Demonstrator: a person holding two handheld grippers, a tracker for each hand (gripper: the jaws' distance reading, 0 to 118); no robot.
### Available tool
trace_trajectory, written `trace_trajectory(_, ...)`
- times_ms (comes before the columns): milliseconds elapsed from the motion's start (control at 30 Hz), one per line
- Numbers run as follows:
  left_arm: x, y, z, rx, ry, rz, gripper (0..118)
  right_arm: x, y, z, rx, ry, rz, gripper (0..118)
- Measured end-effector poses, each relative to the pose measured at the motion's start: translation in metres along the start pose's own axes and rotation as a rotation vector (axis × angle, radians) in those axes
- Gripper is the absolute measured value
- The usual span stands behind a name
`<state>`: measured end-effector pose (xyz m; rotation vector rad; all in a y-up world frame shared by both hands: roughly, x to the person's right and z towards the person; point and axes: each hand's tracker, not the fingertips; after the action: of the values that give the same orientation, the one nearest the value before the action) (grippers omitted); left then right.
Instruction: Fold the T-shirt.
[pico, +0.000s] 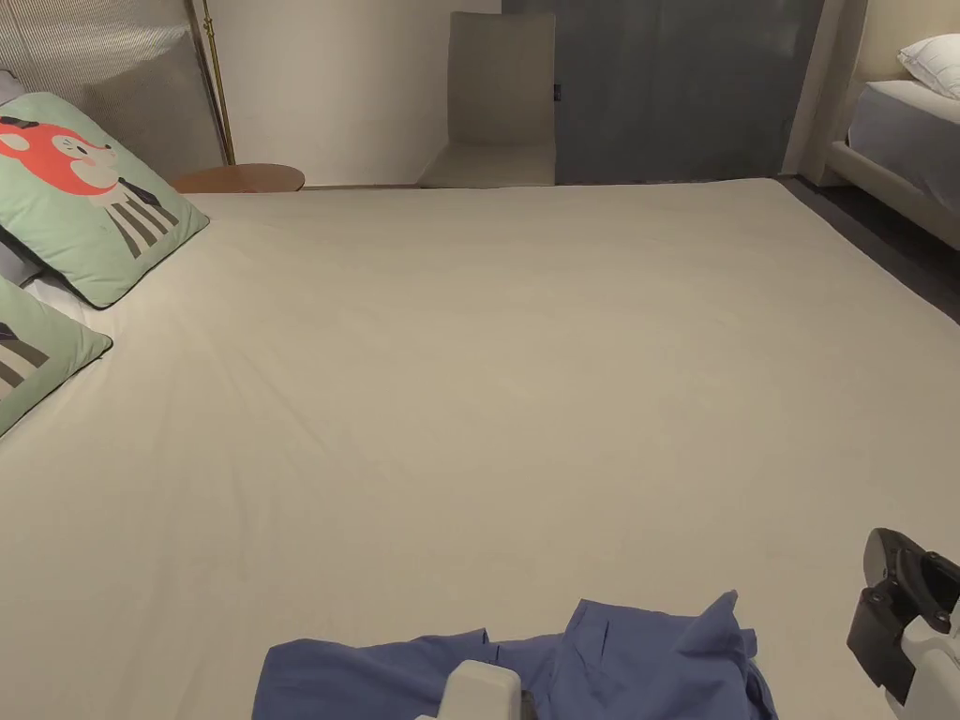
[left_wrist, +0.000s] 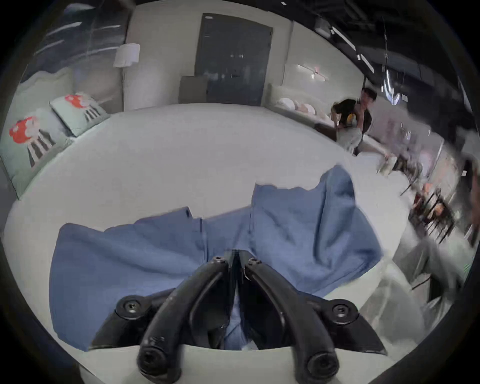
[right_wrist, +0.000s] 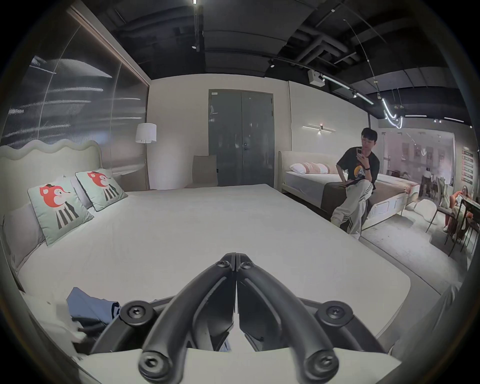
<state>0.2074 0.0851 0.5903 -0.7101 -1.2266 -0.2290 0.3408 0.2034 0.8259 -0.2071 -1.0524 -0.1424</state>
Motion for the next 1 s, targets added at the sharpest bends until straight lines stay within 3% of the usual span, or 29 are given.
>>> trace_trajectory(133, -0.058, 0.026, 0.042, 0.109, -0.171, 0.291, 0, -0.001, 0.004, -0.002, 0.005, 0.004, 0.007, 0)
trace_trajectory(267, -0.155, 0.033, 0.076, 0.172, -0.345, 0.628, 0, -0.006, 0.005, -0.004, 0.007, 0.012, -0.005, 0)
trace_trajectory(333, -0.197, 0.030, 0.084, 0.169, -0.350, 0.720, 9, -0.009, 0.004, -0.005, 0.002, 0.022, -0.004, 0)
trace_trajectory(367, -0.217, 0.027, 0.087, 0.145, -0.361, 0.754, 26, -0.012, 0.003, -0.006, -0.002, 0.026, -0.002, 0)
trace_trajectory(400, -0.233, 0.023, 0.087, 0.106, -0.360, 0.751, 61, -0.014, 0.002, -0.006, -0.007, 0.031, 0.003, 0)
trace_trajectory(433, -0.243, 0.020, 0.086, 0.069, -0.349, 0.754, 87, -0.016, 0.002, -0.006, -0.010, 0.037, 0.004, 0)
trace_trajectory(467, -0.247, 0.018, 0.085, 0.030, -0.326, 0.748, 107, -0.019, 0.001, -0.005, -0.012, 0.042, 0.005, 0)
trace_trajectory(500, -0.252, 0.012, 0.082, 0.001, -0.327, 0.749, 110, -0.021, 0.001, -0.005, -0.013, 0.046, 0.009, 0)
trace_trajectory(700, -0.256, -0.015, 0.052, -0.110, -0.460, 0.910, 110, -0.031, 0.005, -0.004, -0.013, 0.058, 0.028, 0)
trace_trajectory(800, -0.242, -0.021, 0.038, -0.102, -0.505, 0.912, 105, -0.034, 0.008, -0.003, -0.007, 0.064, 0.040, 0)
trace_trajectory(867, -0.251, -0.028, 0.028, -0.099, -0.481, 0.922, 80, -0.036, 0.009, -0.001, -0.003, 0.065, 0.047, 0)
trace_trajectory(933, -0.247, -0.032, 0.022, -0.129, -0.340, 0.877, 21, -0.036, 0.010, -0.001, 0.001, 0.064, 0.048, 0)
trace_trajectory(967, -0.247, -0.035, 0.019, -0.157, -0.304, 0.869, 7, -0.036, 0.011, 0.000, 0.002, 0.063, 0.047, 0)
trace_trajectory(1000, -0.249, -0.034, 0.022, -0.147, -0.350, 0.911, 7, -0.036, 0.011, 0.000, 0.001, 0.062, 0.047, 0)
